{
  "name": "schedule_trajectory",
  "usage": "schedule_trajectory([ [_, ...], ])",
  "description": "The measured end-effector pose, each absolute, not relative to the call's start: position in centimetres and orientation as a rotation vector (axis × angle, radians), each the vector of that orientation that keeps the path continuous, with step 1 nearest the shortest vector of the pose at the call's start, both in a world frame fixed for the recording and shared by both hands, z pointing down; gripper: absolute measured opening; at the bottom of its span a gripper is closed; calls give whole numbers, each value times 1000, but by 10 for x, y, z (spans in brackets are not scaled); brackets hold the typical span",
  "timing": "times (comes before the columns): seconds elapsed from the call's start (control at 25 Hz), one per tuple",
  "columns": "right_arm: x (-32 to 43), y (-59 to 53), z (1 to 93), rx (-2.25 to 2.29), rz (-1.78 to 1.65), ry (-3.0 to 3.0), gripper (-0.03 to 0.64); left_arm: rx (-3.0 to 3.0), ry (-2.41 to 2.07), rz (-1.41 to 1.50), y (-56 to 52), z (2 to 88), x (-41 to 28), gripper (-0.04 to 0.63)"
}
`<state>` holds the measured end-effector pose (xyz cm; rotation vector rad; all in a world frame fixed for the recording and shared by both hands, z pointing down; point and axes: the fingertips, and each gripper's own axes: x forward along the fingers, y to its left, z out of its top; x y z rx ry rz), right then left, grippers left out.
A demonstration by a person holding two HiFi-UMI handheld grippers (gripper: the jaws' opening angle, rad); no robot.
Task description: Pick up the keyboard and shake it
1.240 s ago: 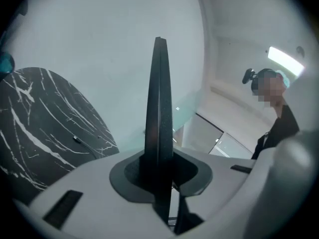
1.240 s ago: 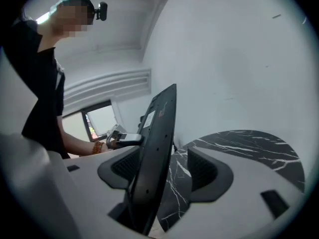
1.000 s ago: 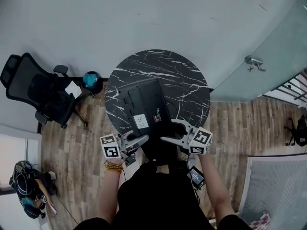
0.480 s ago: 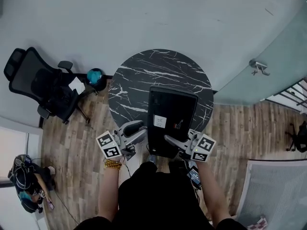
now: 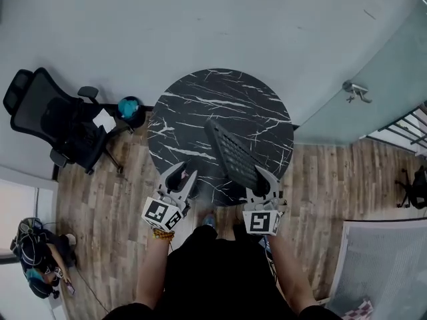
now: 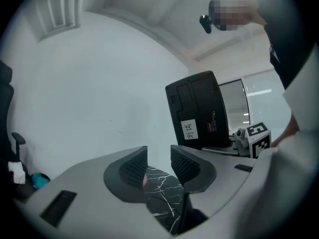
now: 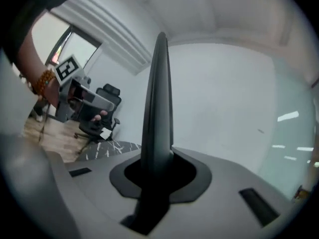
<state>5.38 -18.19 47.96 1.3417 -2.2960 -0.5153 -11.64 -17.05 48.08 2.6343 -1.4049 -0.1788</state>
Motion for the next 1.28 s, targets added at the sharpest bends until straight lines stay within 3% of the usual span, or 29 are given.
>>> schedule_trajectory([
  [0.28,46,-176,499,1288,-798,-1975,84,2656,-1414,-183,-149,486,-97,123],
  [0.48,38,-172,538,1148,-887,-1868,84,2702,-1574,20,-134,499,-106,123],
  [1.0,29,-195,593,1077,-819,-1843,86,2539,-1679,218,-108,534,-133,123],
  [1.28,13,-190,640,990,-743,-1855,87,2562,-1599,251,-105,545,-110,126],
])
